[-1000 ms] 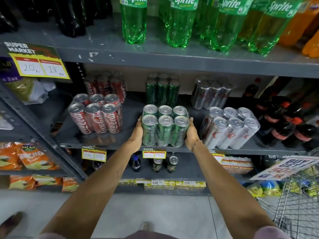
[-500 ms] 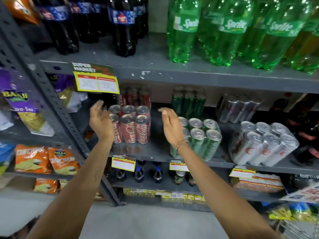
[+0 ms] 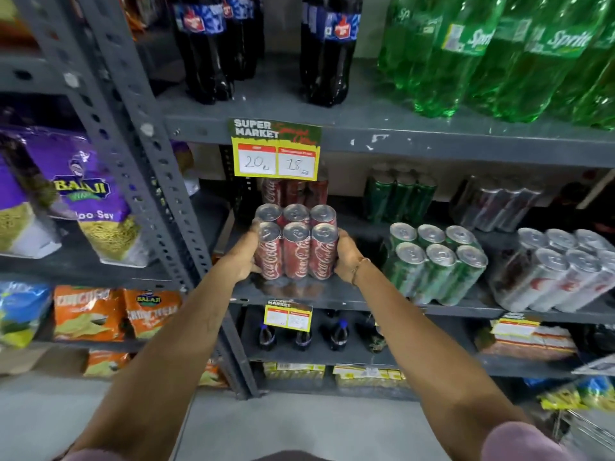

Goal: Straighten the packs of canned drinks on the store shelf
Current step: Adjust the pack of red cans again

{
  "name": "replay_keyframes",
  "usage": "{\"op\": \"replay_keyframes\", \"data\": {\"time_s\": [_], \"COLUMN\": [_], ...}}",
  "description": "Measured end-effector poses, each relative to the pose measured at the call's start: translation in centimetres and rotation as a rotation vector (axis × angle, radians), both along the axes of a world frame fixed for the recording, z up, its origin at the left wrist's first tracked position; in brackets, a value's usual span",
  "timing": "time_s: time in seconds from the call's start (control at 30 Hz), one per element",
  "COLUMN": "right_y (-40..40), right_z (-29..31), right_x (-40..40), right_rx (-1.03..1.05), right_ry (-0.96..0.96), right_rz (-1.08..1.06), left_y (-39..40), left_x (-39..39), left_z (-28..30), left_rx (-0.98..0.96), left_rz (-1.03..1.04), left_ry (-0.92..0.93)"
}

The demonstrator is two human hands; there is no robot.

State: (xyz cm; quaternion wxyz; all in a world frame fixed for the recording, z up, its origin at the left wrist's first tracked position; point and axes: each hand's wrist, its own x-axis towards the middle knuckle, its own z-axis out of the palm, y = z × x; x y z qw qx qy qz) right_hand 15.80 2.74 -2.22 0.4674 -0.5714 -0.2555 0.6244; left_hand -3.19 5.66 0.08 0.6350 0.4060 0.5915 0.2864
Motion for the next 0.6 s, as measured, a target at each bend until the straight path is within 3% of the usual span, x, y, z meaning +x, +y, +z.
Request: {"op": "replay_keyframes", "data": {"time_s": [0.6], "right_y": [-3.0], "right_z": [-1.6], "right_x": [-1.9], "right_rx": [-0.028], "right_ry": [-0.019], "right_rz": [-0.071], "left_y": [-3.7], "left_x": [-2.7], "left_z": [0.0], "left_rx": [-0.054], "left_rz": [-0.006], "left_ry": [-0.054]}}
